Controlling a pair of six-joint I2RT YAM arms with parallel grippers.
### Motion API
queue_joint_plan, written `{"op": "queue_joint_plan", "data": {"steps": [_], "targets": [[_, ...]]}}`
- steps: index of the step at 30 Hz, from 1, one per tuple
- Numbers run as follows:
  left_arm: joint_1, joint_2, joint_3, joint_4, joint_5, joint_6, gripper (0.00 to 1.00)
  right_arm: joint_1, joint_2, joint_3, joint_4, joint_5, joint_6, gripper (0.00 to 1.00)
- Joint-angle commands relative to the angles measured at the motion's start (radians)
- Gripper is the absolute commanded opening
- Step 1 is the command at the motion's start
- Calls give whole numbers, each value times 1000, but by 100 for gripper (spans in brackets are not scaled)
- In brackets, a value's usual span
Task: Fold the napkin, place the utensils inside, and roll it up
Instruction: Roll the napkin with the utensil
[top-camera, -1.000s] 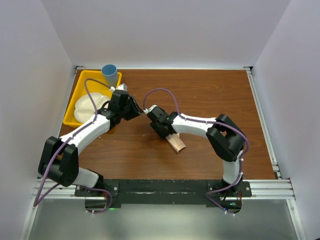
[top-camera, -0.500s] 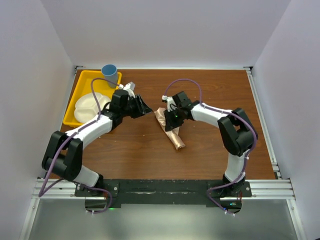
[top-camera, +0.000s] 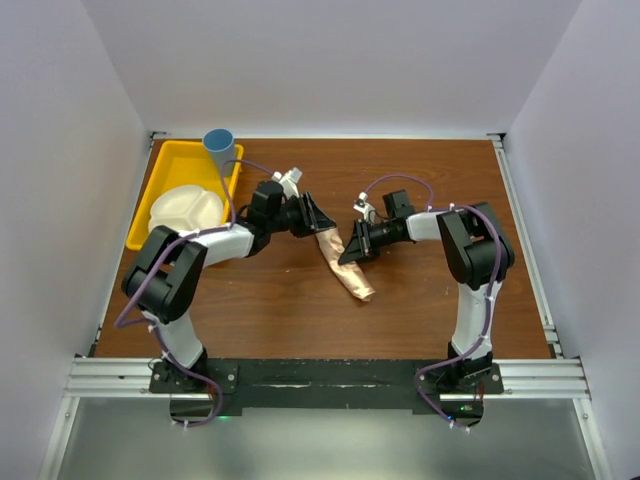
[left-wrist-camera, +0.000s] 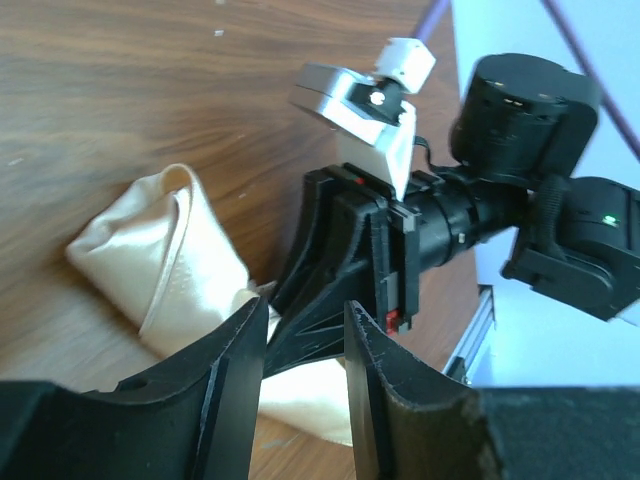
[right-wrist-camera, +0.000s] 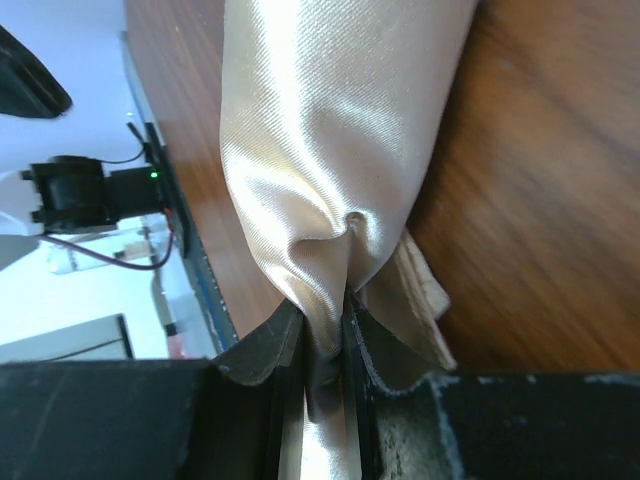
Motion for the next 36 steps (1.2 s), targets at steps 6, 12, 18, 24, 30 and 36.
{"op": "queue_joint_plan", "data": {"steps": [6, 12, 18, 24, 30, 36], "targets": [[-49, 176, 76, 300, 71, -141, 39, -59, 20, 5, -42, 10, -37, 22], [-50, 248, 116, 228, -4, -90, 38, -61, -17, 11, -100, 98, -57, 32], [-52, 288, 155, 148, -50, -41, 37, -59, -125, 26, -235, 300, -111, 44], [-52, 305, 159, 142, -59, -33, 36, -41, -239, 34, -358, 501, -174, 52], [-52, 308, 167, 127, -67, -15, 36, 19, -326, 22, -436, 670, -204, 61], [-50, 294, 179, 98, -74, 8, 36, 31, -409, -38, -468, 793, -203, 61]]}}
